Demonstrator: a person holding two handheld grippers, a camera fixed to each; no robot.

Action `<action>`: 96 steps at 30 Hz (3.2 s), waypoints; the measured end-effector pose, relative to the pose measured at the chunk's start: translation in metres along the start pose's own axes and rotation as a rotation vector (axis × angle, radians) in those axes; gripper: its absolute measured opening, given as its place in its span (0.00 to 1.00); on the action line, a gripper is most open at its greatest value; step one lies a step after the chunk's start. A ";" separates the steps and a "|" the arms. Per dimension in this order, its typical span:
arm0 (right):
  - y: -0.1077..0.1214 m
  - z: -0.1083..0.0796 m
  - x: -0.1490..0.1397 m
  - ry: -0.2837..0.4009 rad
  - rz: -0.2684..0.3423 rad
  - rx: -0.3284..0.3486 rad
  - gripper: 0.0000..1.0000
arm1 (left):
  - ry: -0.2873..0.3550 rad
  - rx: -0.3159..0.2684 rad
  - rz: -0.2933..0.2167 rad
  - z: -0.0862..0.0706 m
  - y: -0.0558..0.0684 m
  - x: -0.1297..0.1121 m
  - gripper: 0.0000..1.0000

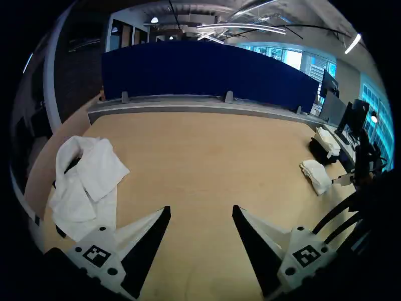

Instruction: Fold towel

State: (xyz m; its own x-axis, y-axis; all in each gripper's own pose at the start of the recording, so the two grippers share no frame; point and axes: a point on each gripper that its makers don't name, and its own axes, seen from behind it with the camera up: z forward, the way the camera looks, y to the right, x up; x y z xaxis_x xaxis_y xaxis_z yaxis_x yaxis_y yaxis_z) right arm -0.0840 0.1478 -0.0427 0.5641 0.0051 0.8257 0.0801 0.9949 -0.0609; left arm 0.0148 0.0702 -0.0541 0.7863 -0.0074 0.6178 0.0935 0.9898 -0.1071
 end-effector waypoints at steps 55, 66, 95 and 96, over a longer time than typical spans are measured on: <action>-0.091 0.023 -0.001 0.032 -0.077 0.143 1.00 | 0.002 0.012 -0.005 -0.001 -0.007 -0.001 0.91; -0.113 -0.029 0.066 0.260 -0.038 0.170 1.00 | 0.024 0.010 -0.004 -0.002 -0.009 0.007 0.91; -0.159 -0.161 0.160 0.788 0.064 0.166 1.00 | 0.238 0.009 -0.015 -0.011 -0.032 0.063 0.91; -0.161 -0.162 0.159 0.790 0.062 0.166 1.00 | 0.252 0.012 -0.019 -0.011 -0.034 0.065 0.91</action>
State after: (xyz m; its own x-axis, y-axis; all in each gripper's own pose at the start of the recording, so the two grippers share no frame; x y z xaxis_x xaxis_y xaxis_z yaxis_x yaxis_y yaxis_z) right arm 0.1256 -0.0273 0.0077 0.9825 0.0501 0.1794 -0.0584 0.9974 0.0416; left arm 0.0699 0.0340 -0.0190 0.9119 -0.0600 0.4060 0.1039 0.9908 -0.0872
